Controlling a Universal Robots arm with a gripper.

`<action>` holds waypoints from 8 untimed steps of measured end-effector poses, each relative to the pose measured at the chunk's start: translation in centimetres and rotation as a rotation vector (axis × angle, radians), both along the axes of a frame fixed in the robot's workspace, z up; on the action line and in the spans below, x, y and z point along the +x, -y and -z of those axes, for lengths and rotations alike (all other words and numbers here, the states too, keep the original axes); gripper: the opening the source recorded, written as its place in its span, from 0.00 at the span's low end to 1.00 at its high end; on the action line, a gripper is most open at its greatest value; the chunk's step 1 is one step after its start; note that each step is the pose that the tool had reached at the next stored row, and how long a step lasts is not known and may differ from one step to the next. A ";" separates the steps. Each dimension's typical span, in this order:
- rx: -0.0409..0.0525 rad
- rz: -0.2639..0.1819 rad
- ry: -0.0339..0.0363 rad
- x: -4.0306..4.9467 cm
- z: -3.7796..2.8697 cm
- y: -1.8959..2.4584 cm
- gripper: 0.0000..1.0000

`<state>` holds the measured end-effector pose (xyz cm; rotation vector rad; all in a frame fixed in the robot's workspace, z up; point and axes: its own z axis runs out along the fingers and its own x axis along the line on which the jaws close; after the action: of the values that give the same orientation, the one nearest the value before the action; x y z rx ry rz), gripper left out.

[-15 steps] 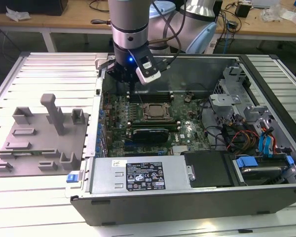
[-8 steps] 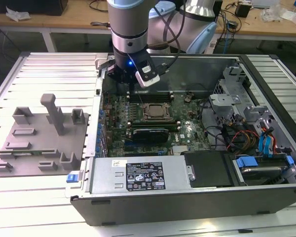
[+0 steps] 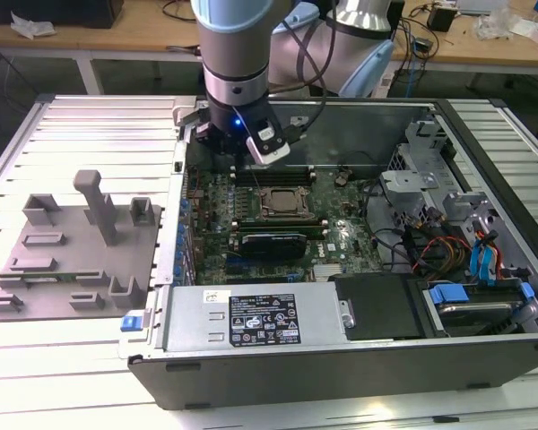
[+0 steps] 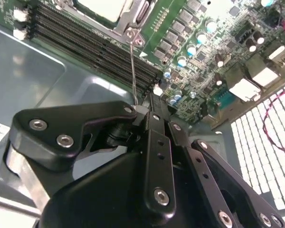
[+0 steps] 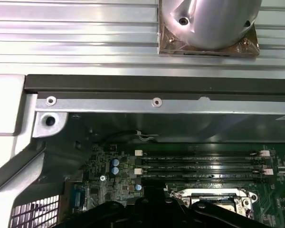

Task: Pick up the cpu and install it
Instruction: 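Install the first cpu locking lever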

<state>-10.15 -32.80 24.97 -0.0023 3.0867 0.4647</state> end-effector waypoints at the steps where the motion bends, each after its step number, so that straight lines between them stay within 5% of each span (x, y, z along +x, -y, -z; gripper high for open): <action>1: 0.0002 0.000 -0.0013 0.20 0.06 0.00 0.11; 8: 0.0001 0.000 -0.0100 2.62 0.29 0.00 0.11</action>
<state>-7.53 -32.80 24.68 0.0002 3.0964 0.4663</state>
